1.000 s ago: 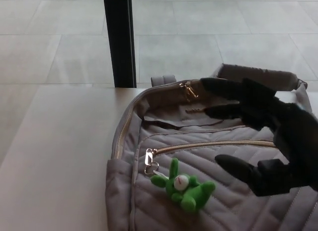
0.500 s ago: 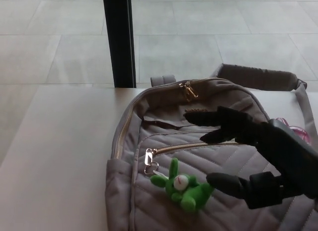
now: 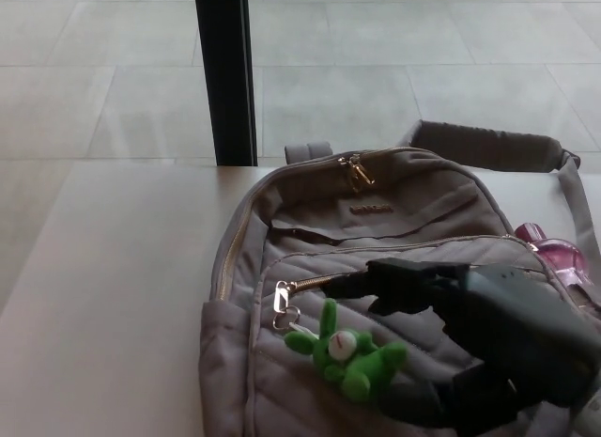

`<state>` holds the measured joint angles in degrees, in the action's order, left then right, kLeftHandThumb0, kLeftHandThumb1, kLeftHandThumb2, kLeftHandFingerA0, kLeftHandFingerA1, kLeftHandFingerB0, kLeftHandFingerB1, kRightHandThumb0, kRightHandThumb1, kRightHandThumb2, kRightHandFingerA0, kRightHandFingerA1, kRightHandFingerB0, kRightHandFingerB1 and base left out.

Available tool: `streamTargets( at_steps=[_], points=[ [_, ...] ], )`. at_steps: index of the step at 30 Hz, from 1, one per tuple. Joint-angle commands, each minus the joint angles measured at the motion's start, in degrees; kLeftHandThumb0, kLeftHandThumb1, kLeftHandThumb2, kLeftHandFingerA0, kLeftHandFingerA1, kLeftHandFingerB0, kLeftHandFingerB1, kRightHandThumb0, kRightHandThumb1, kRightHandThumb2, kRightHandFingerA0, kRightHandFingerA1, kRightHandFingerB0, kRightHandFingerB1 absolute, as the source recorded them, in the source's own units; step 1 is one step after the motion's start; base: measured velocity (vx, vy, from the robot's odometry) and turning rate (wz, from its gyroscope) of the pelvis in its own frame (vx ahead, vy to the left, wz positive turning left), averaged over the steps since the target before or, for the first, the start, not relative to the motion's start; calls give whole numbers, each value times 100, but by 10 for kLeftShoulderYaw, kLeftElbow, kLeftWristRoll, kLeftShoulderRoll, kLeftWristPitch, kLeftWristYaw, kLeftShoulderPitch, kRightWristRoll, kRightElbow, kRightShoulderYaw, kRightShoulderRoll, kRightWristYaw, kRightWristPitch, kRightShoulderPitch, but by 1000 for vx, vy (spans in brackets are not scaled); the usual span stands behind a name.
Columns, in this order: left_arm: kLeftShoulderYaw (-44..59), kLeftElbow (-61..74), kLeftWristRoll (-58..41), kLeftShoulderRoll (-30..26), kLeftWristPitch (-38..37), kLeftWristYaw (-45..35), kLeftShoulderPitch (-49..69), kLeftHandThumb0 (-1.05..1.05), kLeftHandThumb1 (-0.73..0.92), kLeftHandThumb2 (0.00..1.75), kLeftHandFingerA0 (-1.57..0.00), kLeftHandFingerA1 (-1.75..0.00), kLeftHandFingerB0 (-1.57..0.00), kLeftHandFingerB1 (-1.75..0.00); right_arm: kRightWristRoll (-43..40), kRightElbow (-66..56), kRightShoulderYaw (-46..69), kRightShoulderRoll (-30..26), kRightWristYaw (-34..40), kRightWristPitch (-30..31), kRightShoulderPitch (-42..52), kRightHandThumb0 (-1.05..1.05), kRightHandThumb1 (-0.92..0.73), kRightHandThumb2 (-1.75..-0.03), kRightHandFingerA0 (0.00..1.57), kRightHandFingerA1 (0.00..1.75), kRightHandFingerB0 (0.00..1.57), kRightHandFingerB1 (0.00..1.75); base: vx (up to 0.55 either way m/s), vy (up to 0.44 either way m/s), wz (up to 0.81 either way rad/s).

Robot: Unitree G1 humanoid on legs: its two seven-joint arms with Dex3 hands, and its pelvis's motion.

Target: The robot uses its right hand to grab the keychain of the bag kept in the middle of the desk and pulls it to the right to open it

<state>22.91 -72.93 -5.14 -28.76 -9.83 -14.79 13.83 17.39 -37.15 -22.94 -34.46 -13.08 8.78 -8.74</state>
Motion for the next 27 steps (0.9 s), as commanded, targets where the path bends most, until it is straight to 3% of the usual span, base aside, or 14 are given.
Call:
streamTargets(
  at_steps=[1, 2, 3, 11, 12, 13, 16, 17, 18, 21, 26, 27],
  points=[
    [-1, -2, -6, -11, -17, -10, 2, -61, 62, 60, -41, -47, -25, -31, 65, 22, 5, -16, -11, -70, 2, -93, -65, -87, 50, 77, 25, 48, 0, 0, 0],
    [2, -3, -10, -11, -16, -14, 1, -61, 62, 60, -41, -47, -25, -31, 66, 24, 7, -16, -13, -71, 3, -93, -65, -87, 50, 77, 25, 48, 0, 0, 0],
    [1, -4, -9, -11, -13, -13, 0, -62, 66, 60, -41, -47, -25, -30, 78, 33, 12, -23, -12, -78, 3, -90, -84, -65, 51, 83, 28, 44, 0, 0, 0],
    [-4, -6, -4, -14, -14, -8, -2, -63, 67, 60, -45, -48, -28, -31, 118, 69, 38, -31, -4, -118, 4, -93, -87, -66, 52, 83, 28, 44, 0, 0, 0],
    [-4, -6, -4, -14, -14, -9, -2, -64, 66, 60, -46, -51, -28, -31, 123, 70, 40, -28, -6, -118, 3, -95, -71, -114, 53, 79, 25, 52, 0, 0, 0],
    [-4, -6, -5, -14, -14, -9, -3, -64, 66, 60, -46, -51, -28, -31, 129, 72, 41, -26, -9, -115, 0, -95, -71, -114, 53, 79, 25, 52, 0, 0, 0],
    [-9, -5, -3, -15, -14, -8, -5, -62, 67, 61, -45, -50, -27, -31, 136, 72, 45, -19, -14, -118, 3, -95, -71, -114, 50, 78, 24, 52, 0, 0, 0],
    [-14, -4, 3, -16, -18, -5, -4, -62, 68, 61, -46, -49, -28, -31, 141, 69, 37, -13, -20, -114, 4, -98, -84, -69, 51, 78, 27, 44, 0, 0, 0],
    [-12, -5, -2, -15, -12, -4, -8, -62, 67, 61, -44, -47, -28, -31, 142, 62, 30, -8, -23, -119, 10, -93, -86, -66, 50, 80, 27, 43, 0, 0, 0],
    [-13, -3, -4, -16, -20, -13, -4, -61, 68, 61, -42, -46, -27, -31, 146, 55, 23, 5, -29, -122, 14, -97, -80, -69, 51, 76, 28, 43, 0, 0, 0],
    [-8, -3, -10, -12, -24, -11, -2, -61, 69, 61, -49, -50, -29, -31, 154, 46, 5, 23, -26, -158, 22, -93, -84, -65, 54, 79, 31, 41, 0, 0, 0],
    [-13, -4, -4, -13, -25, -7, -2, -62, 70, 61, -48, -48, -29, -31, 158, 45, 7, 24, -28, -162, 23, -98, -65, -87, 54, 81, 27, 47, 0, 0, 0]
  ],
)
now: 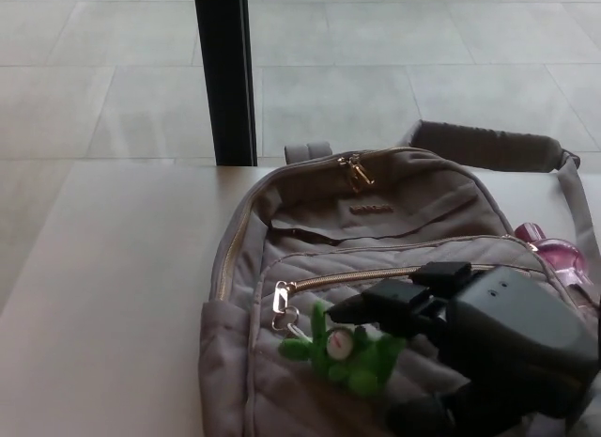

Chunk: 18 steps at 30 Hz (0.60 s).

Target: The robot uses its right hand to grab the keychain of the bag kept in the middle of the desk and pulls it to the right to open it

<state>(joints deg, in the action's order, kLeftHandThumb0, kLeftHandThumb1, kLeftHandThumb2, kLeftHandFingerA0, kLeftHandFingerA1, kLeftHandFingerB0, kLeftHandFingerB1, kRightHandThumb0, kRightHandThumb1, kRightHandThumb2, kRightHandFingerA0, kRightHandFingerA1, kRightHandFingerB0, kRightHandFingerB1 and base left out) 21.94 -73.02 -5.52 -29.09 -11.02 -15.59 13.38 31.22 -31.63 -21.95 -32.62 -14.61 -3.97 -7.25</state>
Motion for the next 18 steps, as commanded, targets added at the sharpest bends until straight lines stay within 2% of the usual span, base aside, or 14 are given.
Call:
streamTargets(
  at_steps=[1, 2, 3, 4, 5, 8, 9, 10, 11, 13, 15, 16, 18],
  points=[
    [-5, -3, 1, -10, -13, 1, 2, -62, 70, 61, -48, -48, -29, -31, 21, -10, -2, 6, -13, -36, 9, -98, -65, -87, 54, 81, 27, 47, 0, 0, 0],
    [-3, -1, -3, -11, -13, -7, 2, -63, 70, 61, -47, -51, -28, -31, 25, -16, -1, 6, -22, -31, 8, -98, -65, -89, 51, 78, 26, 48, 0, 0, 0],
    [0, 5, -8, -11, -13, -15, 5, -65, 70, 61, -44, -50, -27, -31, 23, -12, 2, 6, -20, -38, 8, -94, -84, -65, 53, 80, 30, 43, 0, 0, 0],
    [1, 4, -9, -10, -12, -14, 4, -65, 69, 61, -44, -50, -27, -31, 30, -11, 4, 5, -17, -42, 10, -98, -69, -111, 53, 77, 24, 51, 0, 0, 0],
    [0, 4, -7, -10, -13, -11, 4, -65, 70, 61, -44, -49, -28, -31, 37, -7, 6, 2, -13, -49, 10, -94, -84, -65, 53, 78, 29, 44, 0, 0, 0],
    [-10, 0, 4, -12, -16, -3, 4, -66, 72, 62, -46, -48, -31, -31, 45, -6, 14, -1, -21, -46, 14, -96, -85, -66, 53, 83, 27, 46, 0, 0, 0],
    [-13, 0, 6, -13, -16, -3, 4, -66, 72, 62, -47, -48, -32, -31, 54, -9, 16, -3, -28, -40, 15, -101, -66, -89, 55, 82, 24, 50, 0, 0, 0],
    [-15, 0, 7, -14, -17, -2, 5, -66, 72, 62, -47, -48, -32, -31, 54, -8, 17, -3, -31, -38, 16, -101, -66, -89, 55, 82, 24, 50, 0, 0, 0],
    [-13, -1, 1, -14, -13, -6, 4, -64, 72, 62, -46, -49, -32, -32, 55, -5, 21, -5, -33, -39, 18, -95, -82, -64, 56, 86, 28, 46, 0, 0, 0],
    [-21, -2, 9, -15, -18, -1, 3, -64, 73, 62, -47, -49, -32, -31, 62, -1, 23, -2, -30, -42, 22, -94, -82, -65, 58, 92, 28, 45, 0, 0, 0],
    [-21, -1, 6, -15, -16, -2, 1, -64, 72, 62, -47, -51, -34, -32, 60, -1, 25, 1, -33, -42, 25, -93, -81, -64, 59, 91, 29, 44, 0, 0, 0],
    [-22, -1, 6, -15, -17, -3, 2, -63, 73, 62, -47, -51, -36, -32, 64, 3, 24, 2, -28, -49, 26, -90, -81, -65, 65, 83, 32, 44, 0, 0, 0],
    [-25, -1, 6, -14, -19, -3, 2, -64, 73, 62, -46, -50, -35, -32, 74, 5, 19, 3, -27, -60, 28, -88, -82, -65, 69, 81, 31, 44, 0, 0, 0]
  ],
)
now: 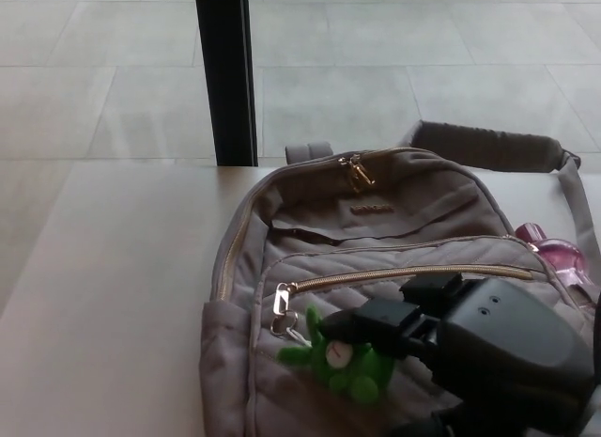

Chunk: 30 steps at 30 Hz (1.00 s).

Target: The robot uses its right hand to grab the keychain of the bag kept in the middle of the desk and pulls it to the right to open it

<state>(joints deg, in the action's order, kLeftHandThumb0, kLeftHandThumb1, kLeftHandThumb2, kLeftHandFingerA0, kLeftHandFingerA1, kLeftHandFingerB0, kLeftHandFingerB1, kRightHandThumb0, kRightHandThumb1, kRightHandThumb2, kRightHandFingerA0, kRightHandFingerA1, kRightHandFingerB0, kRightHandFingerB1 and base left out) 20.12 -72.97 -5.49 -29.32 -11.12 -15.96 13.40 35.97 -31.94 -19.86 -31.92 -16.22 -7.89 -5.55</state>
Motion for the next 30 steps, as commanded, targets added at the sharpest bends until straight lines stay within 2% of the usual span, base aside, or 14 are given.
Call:
streamTargets(
  at_steps=[1, 4, 5, 6, 7, 8, 9, 15, 17, 22, 24, 25, 27, 30],
  points=[
    [-7, -2, 5, -12, -18, 0, 1, -64, 73, 62, -46, -50, -35, -32, 27, 8, -1, -3, -11, -22, 11, -88, -82, -65, 69, 81, 31, 44, 0, 0, 0],
    [1, -11, -5, -9, -13, -4, -5, -66, 72, 62, -48, -52, -36, -32, 26, 8, -6, 5, -13, -24, 14, -75, -75, -63, 77, 82, 34, 43, 0, 0, 0],
    [0, -8, -5, -9, -18, -7, -2, -66, 73, 62, -46, -53, -37, -33, 24, 7, -8, 8, -17, -23, 14, -74, -60, -100, 80, 87, 29, 55, 0, 0, 0],
    [0, -6, -5, -9, -20, -8, -1, -66, 73, 62, -46, -53, -37, -33, 23, 6, -9, 9, -19, -22, 14, -74, -60, -100, 80, 87, 29, 55, 0, 0, 0],
    [-1, -5, -5, -9, -19, -9, -1, -64, 75, 63, -46, -52, -38, -33, 28, 5, -13, 13, -22, -20, 14, -67, -69, -62, 80, 89, 34, 45, 0, 0, 0],
    [2, -4, -8, -9, -16, -9, -1, -64, 75, 63, -48, -53, -38, -33, 28, 4, -14, 18, -23, -18, 15, -62, -54, -98, 76, 87, 28, 56, 0, 0, 0],
    [1, -4, -7, -9, -17, -8, -1, -65, 75, 63, -48, -53, -37, -33, 29, 5, -16, 20, -23, -19, 14, -63, -69, -61, 84, 92, 37, 45, 0, 0, 0],
    [-5, -1, -3, -8, -19, -6, -1, -66, 63, 99, -43, -62, -28, -49, 32, 17, -18, 21, -16, -36, 17, -61, -67, -60, 89, 105, 50, 52, 0, 0, 0],
    [-4, -2, -3, -8, -21, -8, 1, -65, 80, 64, -49, -50, -34, -33, 30, 17, -15, 17, -22, -36, 19, -62, -67, -61, 89, 112, 57, 58, 0, 0, 0],
    [-3, -5, -6, -6, -16, -5, -2, -67, 80, 64, -48, -51, -32, -33, 43, 37, -5, 10, -1, -56, 21, -46, -68, -61, 98, 131, 70, 63, 0, 0, 0],
    [-7, -1, -2, -7, -23, -6, 1, -67, 83, 64, -48, -51, -31, -32, 50, 49, 2, 7, 8, -60, 24, -36, -65, -73, 97, 166, 73, 71, 0, 0, 0],
    [-10, -1, 2, -7, -26, -5, 2, -67, 66, 101, -42, -60, -24, -48, 51, 60, 4, 10, 26, -72, 26, -33, -61, -87, 99, 175, 77, 71, 0, 0, 0],
    [-12, -3, 3, -7, -27, -2, 3, -69, 66, 102, -43, -60, -23, -47, 53, 61, 6, 10, 20, -70, 27, -33, -61, -87, 98, 175, 77, 71, 0, 0, 0],
    [-13, -3, 2, -7, -25, -1, 2, -67, 83, 66, -48, -49, -31, -34, 58, 67, 5, 13, 28, -75, 28, -34, -60, -86, 94, 175, 81, 70, 0, 0, 0]
  ],
)
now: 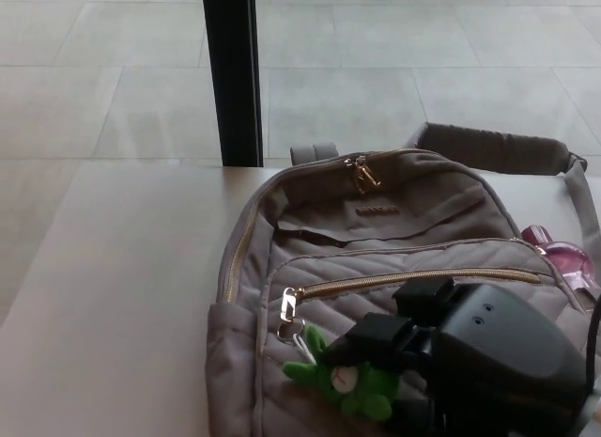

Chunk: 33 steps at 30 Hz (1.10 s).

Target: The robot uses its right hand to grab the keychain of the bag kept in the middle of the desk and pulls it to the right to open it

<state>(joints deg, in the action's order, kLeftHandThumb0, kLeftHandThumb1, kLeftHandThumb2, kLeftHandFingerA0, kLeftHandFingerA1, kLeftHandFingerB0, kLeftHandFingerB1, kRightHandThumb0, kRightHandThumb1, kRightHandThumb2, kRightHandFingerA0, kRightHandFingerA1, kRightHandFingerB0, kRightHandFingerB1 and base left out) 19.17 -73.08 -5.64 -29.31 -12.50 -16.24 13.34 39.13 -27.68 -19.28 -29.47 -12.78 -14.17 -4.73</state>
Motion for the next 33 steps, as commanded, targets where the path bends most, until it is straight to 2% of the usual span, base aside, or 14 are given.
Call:
streamTargets(
  at_steps=[1, 2, 3, 7, 8, 9, 10, 11, 12, 13, 21, 28, 29, 33],
  points=[
    [-1, -3, 0, -6, -8, 0, 1, -67, 82, 65, -48, -50, -31, -34, 27, 30, -2, -11, -1, -17, 20, -35, -63, -82, 93, 175, 83, 71, 0, 0, 0],
    [1, -3, -2, -6, -7, -2, 1, -67, 65, 102, -43, -60, -23, -48, 24, 31, -3, -10, -3, -17, 19, -38, -66, -78, 93, 175, 84, 72, 0, 0, 0],
    [0, -3, -1, -6, -7, -3, -2, -67, 82, 65, -49, -51, -33, -34, 21, 33, -2, -11, -4, -20, 20, -36, -66, -75, 96, 174, 86, 73, 0, 0, 0],
    [-3, -5, 2, -6, -6, -1, -3, -67, 65, 100, -42, -59, -25, -48, 22, 51, -10, -9, 8, -39, 12, -34, -66, -82, 103, 174, 91, 78, 0, 0, 0],
    [-3, -5, 1, -6, -6, -1, -3, -67, 83, 65, -47, -48, -29, -33, 22, 51, -12, -7, 8, -38, 13, -36, -56, -108, 127, 135, 87, 85, 0, 0, 0],
    [-2, -4, 0, -5, -5, -2, -3, -68, 83, 65, -48, -48, -29, -33, 24, 50, -15, -3, 6, -35, 12, -30, -60, -96, 111, 174, 95, 82, 0, 0, 0],
    [-2, -3, 0, -5, -6, -1, -4, -69, 67, 103, -43, -61, -21, -47, 24, 49, -17, 0, 3, -31, 12, -28, -58, -101, 111, 173, 95, 85, 0, 0, 0],
    [-3, -2, 0, -5, -6, -1, -3, -69, 67, 103, -43, -61, -21, -47, 20, 48, -18, 2, -2, -26, 13, -28, -58, -101, 111, 173, 95, 85, 0, 0, 0],
    [-3, -1, 1, -4, -8, 1, -2, -69, 84, 65, -48, -50, -30, -33, 20, 49, -20, 3, 0, -29, 13, -35, -58, -116, 129, 135, 92, 92, 0, 0, 0],
    [-5, 1, 2, -5, -8, 1, -1, -68, 85, 66, -48, -51, -30, -32, 21, 47, -22, 6, -4, -24, 14, -32, -58, -112, 111, 169, 95, 95, 0, 0, 0],
    [-15, -1, 7, -4, -14, 1, -3, -76, 89, 67, -46, -48, -34, -33, 20, 45, -22, 40, 30, -27, 44, -39, -44, -143, 110, 175, 85, 158, 0, 0, 0],
    [-5, 0, -7, -1, -15, -9, -1, -76, 92, 68, -44, -49, -35, -35, 10, 53, -4, 73, 74, -26, 56, -41, -40, -148, 115, 175, 87, 162, 0, 0, 0],
    [-5, -1, -5, -1, -14, -6, -2, -76, 92, 69, -45, -49, -34, -36, 14, 51, -2, 76, 73, -23, 57, -52, -54, -137, 136, 153, 104, 132, 0, 0, 0],
    [6, -2, -12, 2, -3, -7, -7, -78, 92, 68, -47, -52, -36, -36, 7, 44, 14, 90, 69, -4, 64, -42, -45, -142, 113, 175, 89, 157, 0, 0, 0]
  ],
)
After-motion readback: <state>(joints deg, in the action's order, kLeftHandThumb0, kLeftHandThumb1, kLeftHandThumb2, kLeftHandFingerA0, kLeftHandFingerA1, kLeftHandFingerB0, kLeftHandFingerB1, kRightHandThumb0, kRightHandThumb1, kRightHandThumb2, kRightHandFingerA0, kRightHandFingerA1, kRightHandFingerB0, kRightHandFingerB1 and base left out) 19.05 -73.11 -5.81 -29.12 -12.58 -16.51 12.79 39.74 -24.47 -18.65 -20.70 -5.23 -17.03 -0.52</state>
